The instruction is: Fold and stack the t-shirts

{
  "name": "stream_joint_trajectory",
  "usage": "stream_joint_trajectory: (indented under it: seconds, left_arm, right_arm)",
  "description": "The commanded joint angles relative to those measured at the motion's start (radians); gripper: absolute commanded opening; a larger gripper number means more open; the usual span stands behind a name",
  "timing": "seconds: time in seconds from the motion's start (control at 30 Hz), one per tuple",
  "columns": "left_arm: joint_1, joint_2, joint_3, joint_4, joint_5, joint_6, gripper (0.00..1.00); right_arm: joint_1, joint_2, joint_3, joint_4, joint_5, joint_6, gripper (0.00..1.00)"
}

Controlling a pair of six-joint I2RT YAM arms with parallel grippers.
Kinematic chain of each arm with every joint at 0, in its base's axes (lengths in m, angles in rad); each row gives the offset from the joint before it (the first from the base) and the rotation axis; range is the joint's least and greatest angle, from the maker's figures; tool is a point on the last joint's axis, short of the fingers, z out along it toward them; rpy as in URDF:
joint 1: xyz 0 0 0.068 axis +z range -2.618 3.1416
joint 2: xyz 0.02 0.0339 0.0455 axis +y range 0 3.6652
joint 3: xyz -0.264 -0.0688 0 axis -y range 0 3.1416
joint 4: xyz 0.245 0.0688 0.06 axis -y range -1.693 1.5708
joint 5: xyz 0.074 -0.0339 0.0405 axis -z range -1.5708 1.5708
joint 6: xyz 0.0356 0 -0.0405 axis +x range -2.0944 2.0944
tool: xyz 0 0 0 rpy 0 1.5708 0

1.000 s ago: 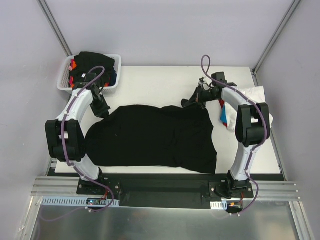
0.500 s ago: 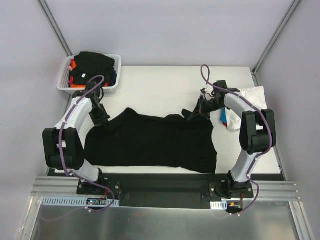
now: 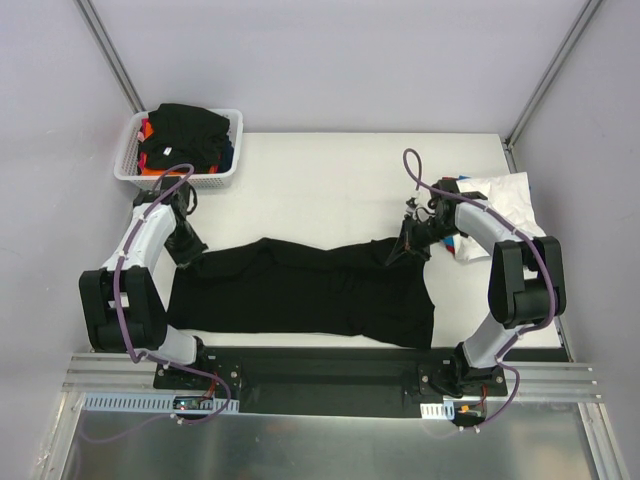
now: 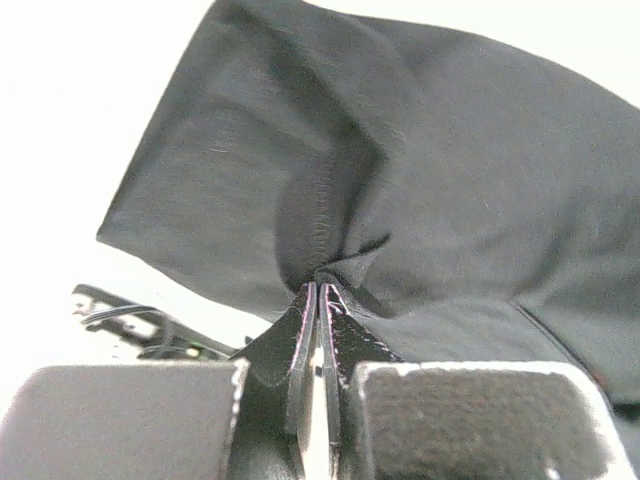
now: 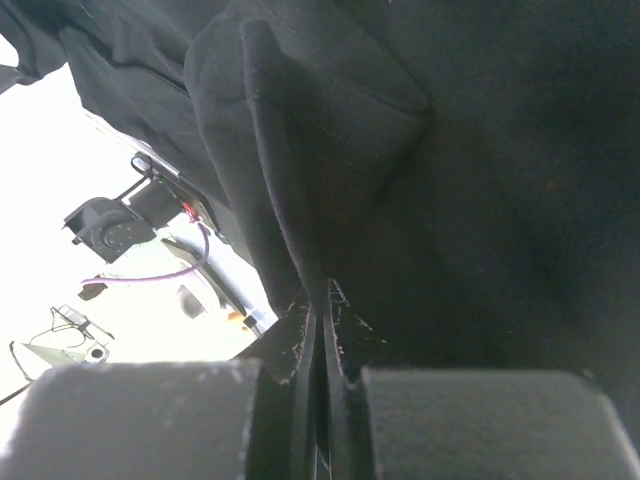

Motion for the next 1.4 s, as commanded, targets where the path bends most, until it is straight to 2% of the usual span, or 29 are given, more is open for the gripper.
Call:
stream_joint_trajectory:
  seconds: [0.0, 0.2, 0.6, 0.8, 1.03, 1.37]
  left_arm:
    - [0.04, -0.029, 0.024, -0.076, -0.111, -0.017, 0.0]
    - [0.06, -0.014, 0.096, -0.129, -0.144, -0.013, 0.0]
    - [0.074, -0.014, 0.113, -0.175, -0.237, -0.025, 0.0]
    - [0.072, 0.011, 0.191, -0.206, -0.318, -0.019, 0.0]
    - [0.077, 0.057, 0.292, -0.217, -0.345, 0.001, 0.0]
    - [0.082, 0.057, 0.217, -0.211, -0.308, 0.006, 0.0]
  right_arm:
    - [-0.012, -0.035, -0.006, -0.028, 0.009, -0.034, 0.01]
    - [-0.018, -0.034, -0.018, -0.033, 0.009, -0.032, 0.01]
    - [-0.048, -0.051, -0.054, -0.062, 0.023, -0.09, 0.01]
    - [-0.058, -0.045, -0.058, -0.07, 0.02, -0.098, 0.01]
    - [-0.064, -0.04, -0.054, -0.071, 0.022, -0.107, 0.01]
    - [-0.067, -0.049, -0.069, -0.068, 0.028, -0.106, 0.01]
